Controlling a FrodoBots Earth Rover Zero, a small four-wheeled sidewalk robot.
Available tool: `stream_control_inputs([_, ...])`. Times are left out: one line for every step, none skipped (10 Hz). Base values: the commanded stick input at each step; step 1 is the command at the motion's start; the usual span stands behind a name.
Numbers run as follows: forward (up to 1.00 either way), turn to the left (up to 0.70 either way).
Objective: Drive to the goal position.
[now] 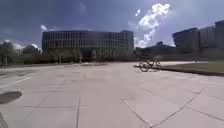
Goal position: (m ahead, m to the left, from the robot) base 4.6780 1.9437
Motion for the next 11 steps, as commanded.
stream_control_inputs([0.85, 0.01])
stream_control_inputs([0.85, 0.01])
stream_control_inputs([0.85, 0.01])
stream_control_inputs([0.85, 0.01])
stream_control_inputs([0.85, 0.01])
stream_control_inputs([0.85, 0.01])
stream_control_inputs([0.85, 0.01])
stream_control_inputs([0.85, 0.01])
stream_control_inputs([0.85, 0.01])
stream_control_inputs([0.85, 0.01])
stream_control_inputs([0.85, 0.01])
